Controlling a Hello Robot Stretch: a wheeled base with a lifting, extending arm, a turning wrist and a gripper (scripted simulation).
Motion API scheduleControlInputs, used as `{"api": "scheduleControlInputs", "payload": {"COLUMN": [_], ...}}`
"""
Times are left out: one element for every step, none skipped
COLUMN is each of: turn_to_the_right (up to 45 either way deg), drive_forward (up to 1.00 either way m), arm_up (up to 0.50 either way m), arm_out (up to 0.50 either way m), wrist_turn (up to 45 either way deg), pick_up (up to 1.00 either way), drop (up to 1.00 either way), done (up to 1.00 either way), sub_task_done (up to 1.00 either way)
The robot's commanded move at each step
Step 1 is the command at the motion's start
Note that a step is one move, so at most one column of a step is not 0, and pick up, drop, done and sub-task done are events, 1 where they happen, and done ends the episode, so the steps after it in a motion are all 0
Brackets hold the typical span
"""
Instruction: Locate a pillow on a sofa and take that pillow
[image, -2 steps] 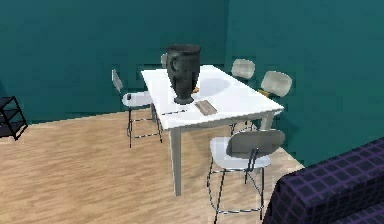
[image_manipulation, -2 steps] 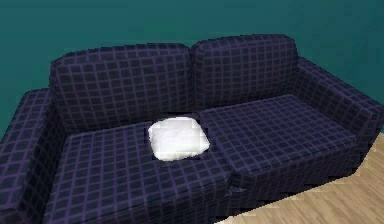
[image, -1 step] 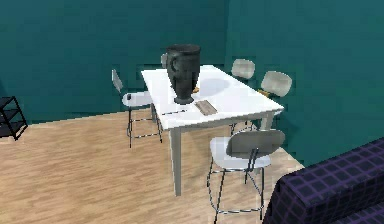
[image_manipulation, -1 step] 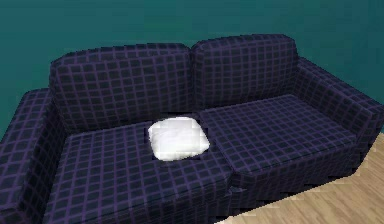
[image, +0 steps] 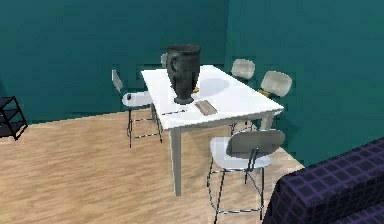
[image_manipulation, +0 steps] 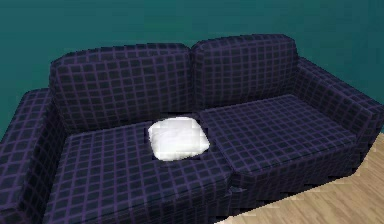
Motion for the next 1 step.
{"api": "scheduleControlInputs", "payload": {"turn_to_the_right": [0.0], "drive_forward": [0.0], "arm_up": [0.0], "arm_out": [0.5], "wrist_turn": [0.0], "pick_up": [0.0], "drop": [0.0], "done": [0.0], "sub_task_done": [0.0]}}
